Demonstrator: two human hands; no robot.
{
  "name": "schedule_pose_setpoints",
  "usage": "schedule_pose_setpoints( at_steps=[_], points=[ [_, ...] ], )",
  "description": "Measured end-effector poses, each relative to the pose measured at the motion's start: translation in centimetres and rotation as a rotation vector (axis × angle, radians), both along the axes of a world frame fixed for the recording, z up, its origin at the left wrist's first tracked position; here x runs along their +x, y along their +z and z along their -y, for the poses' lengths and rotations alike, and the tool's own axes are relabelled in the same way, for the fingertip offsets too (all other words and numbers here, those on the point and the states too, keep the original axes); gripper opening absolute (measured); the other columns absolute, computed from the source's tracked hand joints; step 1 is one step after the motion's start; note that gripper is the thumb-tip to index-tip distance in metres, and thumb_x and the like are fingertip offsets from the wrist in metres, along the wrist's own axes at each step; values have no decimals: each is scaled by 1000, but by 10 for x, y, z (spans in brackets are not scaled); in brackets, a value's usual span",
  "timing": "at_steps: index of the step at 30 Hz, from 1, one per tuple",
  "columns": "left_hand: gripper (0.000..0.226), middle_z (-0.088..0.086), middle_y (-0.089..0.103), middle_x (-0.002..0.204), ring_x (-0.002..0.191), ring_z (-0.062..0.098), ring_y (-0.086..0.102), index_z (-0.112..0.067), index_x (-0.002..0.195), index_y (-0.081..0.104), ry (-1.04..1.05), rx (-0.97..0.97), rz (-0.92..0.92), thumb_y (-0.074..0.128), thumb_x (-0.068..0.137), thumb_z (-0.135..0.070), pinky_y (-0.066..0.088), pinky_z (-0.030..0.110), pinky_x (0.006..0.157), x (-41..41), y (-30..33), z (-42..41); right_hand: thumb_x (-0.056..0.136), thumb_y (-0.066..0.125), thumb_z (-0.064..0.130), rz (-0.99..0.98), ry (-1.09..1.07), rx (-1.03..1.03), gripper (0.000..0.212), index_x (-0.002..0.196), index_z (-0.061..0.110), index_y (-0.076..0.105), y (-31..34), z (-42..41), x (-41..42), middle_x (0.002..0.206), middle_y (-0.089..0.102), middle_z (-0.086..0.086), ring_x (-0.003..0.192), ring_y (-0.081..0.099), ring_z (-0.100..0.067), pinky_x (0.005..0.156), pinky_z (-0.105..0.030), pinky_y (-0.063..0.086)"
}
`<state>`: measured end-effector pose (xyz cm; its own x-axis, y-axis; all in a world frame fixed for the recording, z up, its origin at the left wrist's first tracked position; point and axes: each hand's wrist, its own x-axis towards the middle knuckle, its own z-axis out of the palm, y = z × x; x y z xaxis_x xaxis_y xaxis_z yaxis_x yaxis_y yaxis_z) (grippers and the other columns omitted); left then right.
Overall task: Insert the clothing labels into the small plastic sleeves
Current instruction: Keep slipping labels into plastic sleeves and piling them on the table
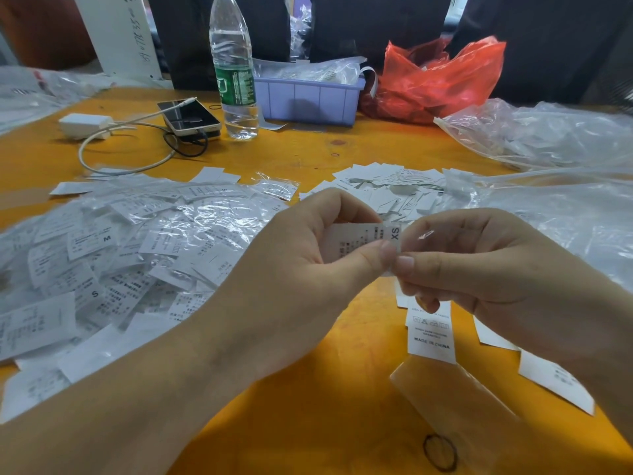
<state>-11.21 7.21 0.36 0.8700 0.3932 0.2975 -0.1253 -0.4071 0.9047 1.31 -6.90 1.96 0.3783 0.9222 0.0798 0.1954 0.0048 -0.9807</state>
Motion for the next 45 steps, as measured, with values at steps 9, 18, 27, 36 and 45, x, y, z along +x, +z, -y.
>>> schedule_pose_setpoints(
  at_steps=[9, 18, 27, 36, 45],
  points=[
    [17, 5, 65, 77, 64, 26, 58, -31, 88, 61, -48, 29, -28, 52, 79, -42, 50, 52, 54, -4, 5, 1, 69, 76, 21, 51, -8, 1, 4, 70, 17, 74, 1, 0, 0, 63, 64, -6, 61, 54, -21, 53, -25, 47],
    [8, 1, 66, 68, 53, 22, 55, -32, 86, 61, 27, 146, -11, 56, 80, -32, 45, 36, 47, -4, 5, 0, 68, 71, 19, 52, -45, -4, 7, 73, 14, 74, -1, 1, 1, 71, 64, -19, 63, 53, -24, 53, -25, 46],
    [9, -7, 65, 59, 47, 5, 53, -22, 80, 66, -8, -20, 0, 62, 80, -30, 42, 15, 43, -2, 7, -8, 68, 72, 22, 65, -77, -4, 17, 74, 6, 71, 0, 2, 4, 75, 65, -22, 62, 53, -23, 54, -26, 46],
    [12, -13, 66, 57, 45, -2, 54, -17, 79, 69, 1, 9, 7, 64, 89, -12, 38, 8, 44, -1, 11, -8, 69, 71, 29, 26, -107, -8, 12, 65, 18, 73, 3, 1, 3, 84, 69, -22, 63, 53, -22, 55, -23, 50],
    [7, -12, 64, 59, 48, 1, 52, -23, 79, 69, -29, -27, 13, 64, 82, -27, 40, 11, 45, -1, 9, -6, 67, 72, 24, 43, -64, -16, 9, 73, 17, 76, -1, 1, 5, 73, 65, -10, 61, 55, -19, 54, -24, 49]
  ],
)
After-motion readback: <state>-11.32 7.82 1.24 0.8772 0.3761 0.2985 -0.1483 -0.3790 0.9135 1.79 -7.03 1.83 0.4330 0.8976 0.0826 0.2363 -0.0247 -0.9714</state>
